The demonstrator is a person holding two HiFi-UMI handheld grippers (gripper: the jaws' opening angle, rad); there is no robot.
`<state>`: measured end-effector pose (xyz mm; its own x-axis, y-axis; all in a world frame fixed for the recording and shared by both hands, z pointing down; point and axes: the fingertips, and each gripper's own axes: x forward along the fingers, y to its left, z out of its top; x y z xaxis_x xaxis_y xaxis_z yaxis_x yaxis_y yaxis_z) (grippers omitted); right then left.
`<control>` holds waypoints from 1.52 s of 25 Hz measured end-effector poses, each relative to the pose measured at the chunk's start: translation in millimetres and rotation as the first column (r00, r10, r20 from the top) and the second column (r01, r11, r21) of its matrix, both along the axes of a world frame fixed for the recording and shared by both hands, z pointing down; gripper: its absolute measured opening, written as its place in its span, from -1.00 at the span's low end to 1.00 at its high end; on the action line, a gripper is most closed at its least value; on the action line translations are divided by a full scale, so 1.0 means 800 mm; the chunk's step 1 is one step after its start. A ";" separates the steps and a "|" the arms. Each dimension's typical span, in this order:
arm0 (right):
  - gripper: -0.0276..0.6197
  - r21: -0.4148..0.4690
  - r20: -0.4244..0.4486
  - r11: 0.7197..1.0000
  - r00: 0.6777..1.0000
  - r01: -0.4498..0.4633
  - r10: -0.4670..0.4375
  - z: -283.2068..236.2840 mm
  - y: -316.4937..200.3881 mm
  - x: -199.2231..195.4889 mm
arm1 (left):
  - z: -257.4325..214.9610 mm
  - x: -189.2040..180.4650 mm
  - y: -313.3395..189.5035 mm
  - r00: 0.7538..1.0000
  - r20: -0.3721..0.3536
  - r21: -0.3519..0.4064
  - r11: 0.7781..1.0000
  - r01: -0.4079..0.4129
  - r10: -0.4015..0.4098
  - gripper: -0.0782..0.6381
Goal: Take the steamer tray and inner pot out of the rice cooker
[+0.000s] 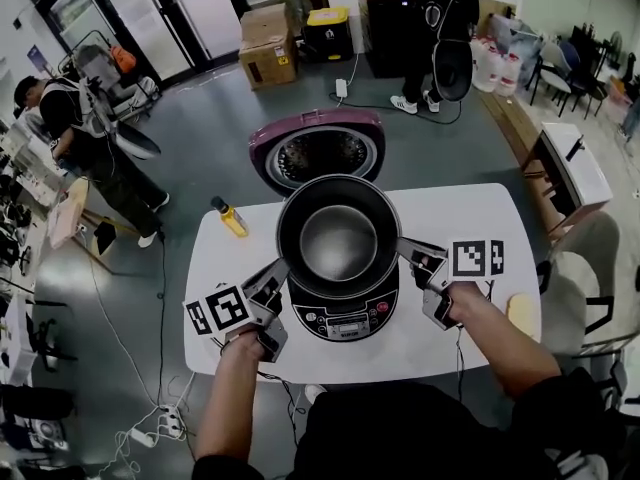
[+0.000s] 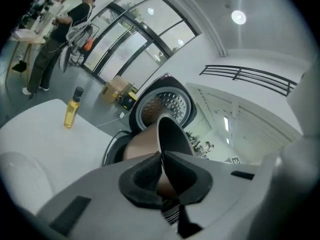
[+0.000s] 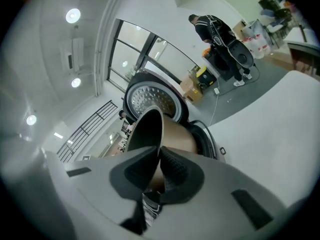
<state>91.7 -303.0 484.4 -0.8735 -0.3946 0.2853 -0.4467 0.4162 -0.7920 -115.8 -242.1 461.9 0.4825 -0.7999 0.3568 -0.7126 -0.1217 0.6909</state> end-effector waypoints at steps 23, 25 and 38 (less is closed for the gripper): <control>-0.85 0.221 -0.021 0.857 0.876 -0.466 0.482 -0.085 0.121 0.204 | -0.054 0.185 0.028 0.939 0.010 0.166 0.925 -0.342 0.345 -0.72; -0.85 0.220 -0.030 0.834 0.851 -0.505 0.524 -0.084 0.133 0.214 | -0.051 0.196 0.030 0.927 -0.031 0.152 0.919 -0.365 0.373 -0.72; -0.86 0.106 -0.128 0.768 0.758 -0.631 0.640 0.019 0.169 0.332 | 0.056 0.322 0.041 0.879 0.001 -0.012 0.879 -0.477 0.477 -0.71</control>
<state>357.5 -168.0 499.9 -0.3652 -0.8621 0.3513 -0.7328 0.0334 -0.6796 141.9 -209.2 506.6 0.8032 -0.4695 0.3666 -0.5728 -0.4402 0.6914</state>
